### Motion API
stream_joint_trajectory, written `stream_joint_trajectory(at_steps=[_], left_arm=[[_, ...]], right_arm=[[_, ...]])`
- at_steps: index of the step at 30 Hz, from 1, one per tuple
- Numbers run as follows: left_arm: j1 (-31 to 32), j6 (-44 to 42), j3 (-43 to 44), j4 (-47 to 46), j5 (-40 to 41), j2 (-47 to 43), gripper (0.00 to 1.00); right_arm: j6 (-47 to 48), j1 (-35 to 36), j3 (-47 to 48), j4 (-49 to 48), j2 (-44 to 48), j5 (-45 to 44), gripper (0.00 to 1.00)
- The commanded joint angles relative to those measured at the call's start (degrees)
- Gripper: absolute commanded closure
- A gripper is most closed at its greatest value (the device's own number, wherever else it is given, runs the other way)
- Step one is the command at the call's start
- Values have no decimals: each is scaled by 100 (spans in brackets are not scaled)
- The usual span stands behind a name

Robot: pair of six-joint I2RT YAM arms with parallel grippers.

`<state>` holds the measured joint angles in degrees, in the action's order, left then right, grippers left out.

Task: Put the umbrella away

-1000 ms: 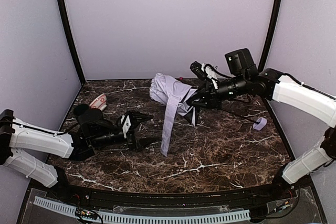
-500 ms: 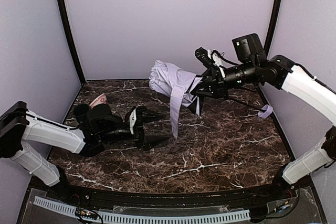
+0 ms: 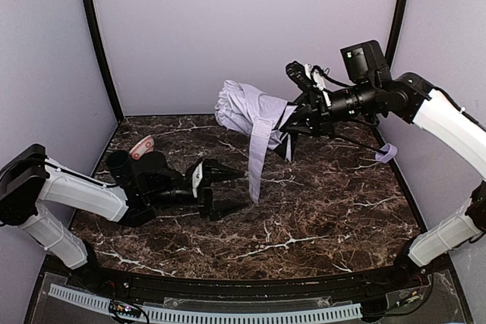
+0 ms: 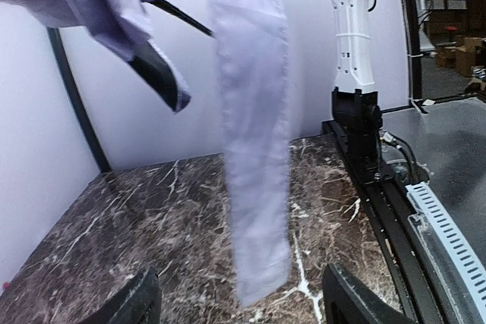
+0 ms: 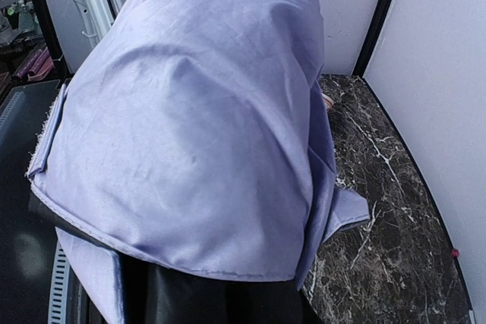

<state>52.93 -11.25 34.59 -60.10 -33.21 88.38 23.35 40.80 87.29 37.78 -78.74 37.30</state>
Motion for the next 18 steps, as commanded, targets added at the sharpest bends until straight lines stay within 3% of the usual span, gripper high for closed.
stream_joint_trajectory(at_steps=[1, 4, 6, 12, 18], left_arm=[[-10, -1343, -366, 987, 1344, -1217, 23], [-16, -2036, -173, 2250, 2121, -1851, 17], [-18, -2242, -87, 2640, 2268, -2176, 2], [-19, -1994, 546, 3682, 2059, -2431, 1], [-18, -1741, 290, 3366, 1640, -2239, 1]], right_arm=[[320, -28, -100, 64, 179, 89, 100], [476, -21, -252, 198, 53, 67, 100], [577, -15, -319, 229, -22, 303, 100], [694, 153, -143, 492, -303, 193, 100], [470, 164, -43, 337, -305, 24, 100]])
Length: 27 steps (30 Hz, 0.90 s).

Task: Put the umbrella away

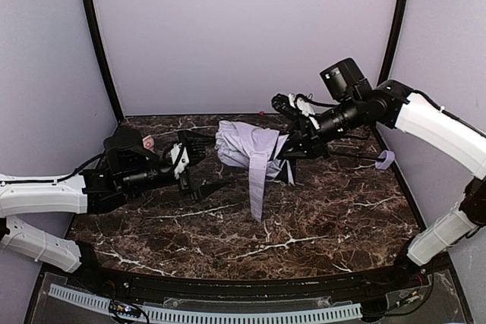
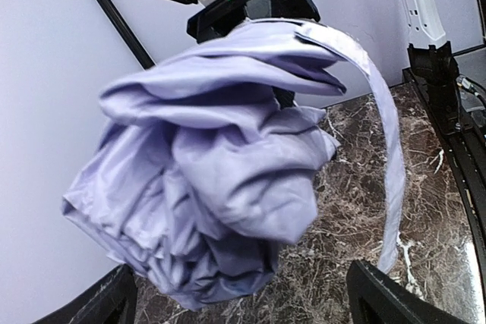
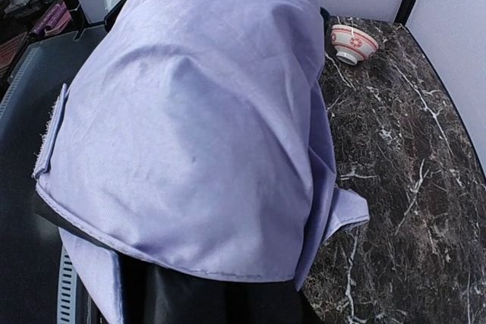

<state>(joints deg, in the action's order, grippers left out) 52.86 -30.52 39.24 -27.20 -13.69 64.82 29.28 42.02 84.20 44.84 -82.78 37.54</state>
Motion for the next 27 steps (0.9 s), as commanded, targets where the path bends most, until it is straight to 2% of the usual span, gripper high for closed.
stream_joint_trajectory(at_steps=[1, 3, 5, 6, 8, 11, 15, 17, 21, 25, 27], left_arm=[[-13, 294, -259, -110, -574, 162, 1], [-13, 598, -476, -663, -1245, 289, 5], [3, 1043, -627, -1254, -1796, 504, 19], [9, 1300, -651, -1521, -1926, 650, 24], [79, 1595, -571, -1781, -1974, 944, 26], [195, 1755, -502, -2138, -1805, 1263, 23], [198, 1971, -896, -3117, -1155, 1224, 9], [198, 1884, -1129, -3385, -534, 1016, 3], [151, 1421, -1216, -2839, 351, 437, 1], [84, 1424, -1152, -2364, 242, 149, 1], [84, 1603, -1183, -2289, -198, 116, 5]], right_arm=[[-166, 41, 259, -431, 142, -7, 100], [-230, 43, 303, -526, 241, 82, 100], [-312, 43, 411, -592, 315, 150, 100], [-349, 43, 461, -628, 342, 167, 100], [-381, 43, 535, -713, 390, 204, 100], [-397, 43, 583, -825, 437, 185, 100], [-440, 42, 499, -926, 545, -119, 100], [-388, 23, 397, -950, 653, -219, 100], [-352, -22, 228, -997, 736, -303, 100], [-488, -38, 96, -1268, 825, -329, 100], [-586, -43, 35, -1497, 920, -379, 100]])
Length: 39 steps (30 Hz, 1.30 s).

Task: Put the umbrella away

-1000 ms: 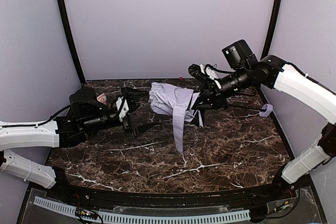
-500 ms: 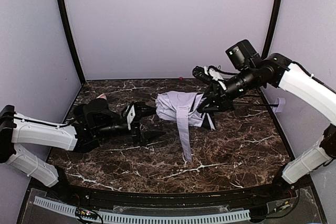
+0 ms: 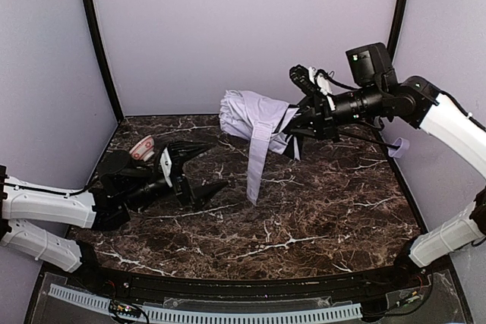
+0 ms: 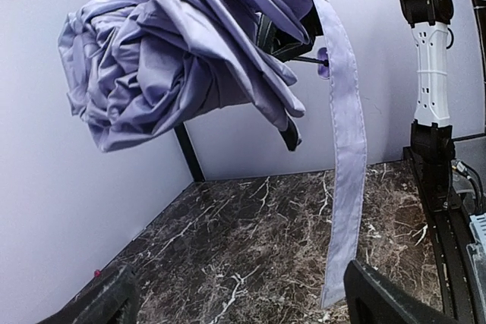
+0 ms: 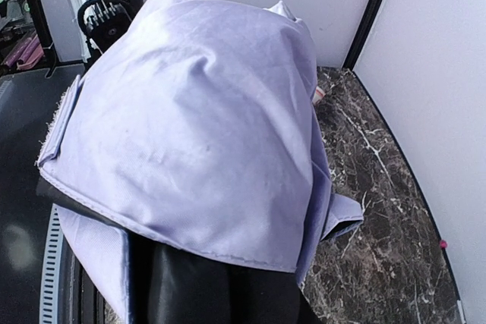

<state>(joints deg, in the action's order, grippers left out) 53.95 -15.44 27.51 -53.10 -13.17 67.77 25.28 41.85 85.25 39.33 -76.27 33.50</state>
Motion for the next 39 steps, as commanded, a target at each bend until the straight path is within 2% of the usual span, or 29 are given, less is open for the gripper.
stream_joint_trajectory(at_steps=[1, 4, 6, 9, 13, 15, 18, 21, 23, 25, 29, 31, 33, 36, 39], left_arm=[[-25, 191, 28, 385, -659, -117, 9], [-20, 778, 329, 358, -1768, 475, 17], [-17, 1131, 471, 10, -1906, 846, 18], [-16, 1303, 486, -892, -2206, 1250, 12], [-16, 1127, 934, -570, -2256, 1766, 10], [-16, 1153, 992, -773, -2425, 1957, 12], [-16, 1322, 997, -1110, -2744, 2129, 35], [-10, 1329, 1045, -1038, -2881, 2197, 72], [-8, 1254, 1019, -958, -2884, 2178, 91], [-8, 1186, 938, -969, -2821, 2104, 100], [-8, 1032, 880, -854, -2808, 2022, 100], [-8, 950, 847, -824, -2578, 2021, 100], [-20, 624, 752, -755, -1686, 2042, 100], [-154, -640, 789, -602, -185, 2389, 100], [-533, -1563, 1060, -993, 312, 2812, 100]], right_arm=[[-255, -27, -122, -1119, 323, 13, 100], [-338, -27, -222, -1491, 416, 77, 100], [-331, -32, -200, -1538, 399, 152, 100], [-331, -27, -139, -1524, 350, 252, 100], [-320, -30, -75, -1469, 315, 325, 100], [-306, -27, -70, -1449, 304, 330, 100], [-288, -29, -66, -1414, 301, 302, 100], [-254, -27, -45, -1371, 297, 286, 100], [-236, -27, -27, -1318, 288, 265, 100], [-230, -28, -18, -1270, 288, 267, 100], [-234, -32, 0, -1178, 301, 302, 100], [-226, -27, -8, -1127, 314, 351, 100], [-173, -27, 27, -909, 295, 509, 100], [-73, -13, 4, -550, 271, 946, 100], [53, 107, -170, -247, 271, 1498, 100]])
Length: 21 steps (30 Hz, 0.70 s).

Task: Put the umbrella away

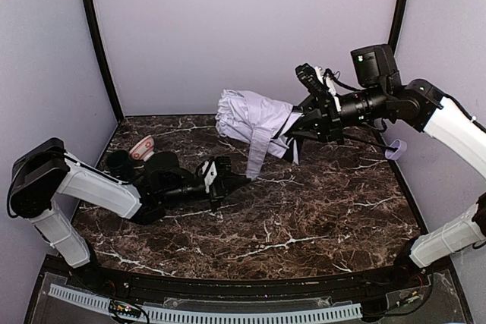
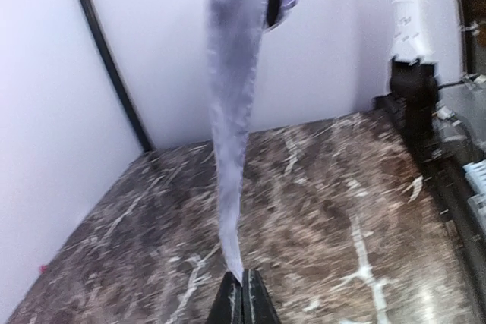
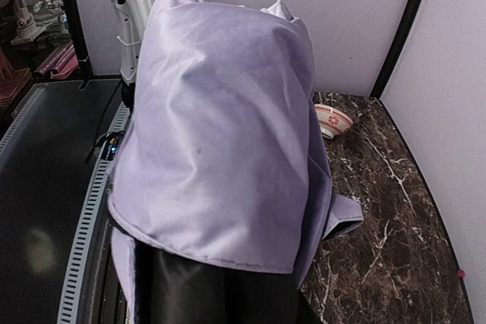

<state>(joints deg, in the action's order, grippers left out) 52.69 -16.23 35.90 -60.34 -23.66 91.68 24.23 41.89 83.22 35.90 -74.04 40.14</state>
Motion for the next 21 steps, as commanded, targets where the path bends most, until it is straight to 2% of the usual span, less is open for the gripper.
stream_joint_trajectory(at_steps=[1, 3, 6, 9, 12, 18, 21], left_arm=[[-575, -1715, 294, -580, 1364, 569, 100], [-833, -2210, 518, -981, 1316, 783, 100], [-950, -3212, 925, -1005, 991, 832, 100], [-959, -3994, 1280, -718, 635, 695, 100], [-968, -4420, 1472, -514, 177, 499, 100], [-894, -4965, 1628, -111, -361, -45, 100], [-655, -5296, 1403, 214, -457, -504, 100]], right_arm=[[182, 147, -49, 199, 32, 1021, 100], [307, 287, -191, 520, -42, 1343, 100], [491, 593, -431, 1024, -220, 1494, 100], [397, 738, -973, 935, -376, 1629, 100], [382, 736, -1544, 849, -480, 1594, 100], [-51, 709, -2362, 249, -1102, 1495, 100], [-995, 442, -2789, -929, -1428, 1304, 100]])
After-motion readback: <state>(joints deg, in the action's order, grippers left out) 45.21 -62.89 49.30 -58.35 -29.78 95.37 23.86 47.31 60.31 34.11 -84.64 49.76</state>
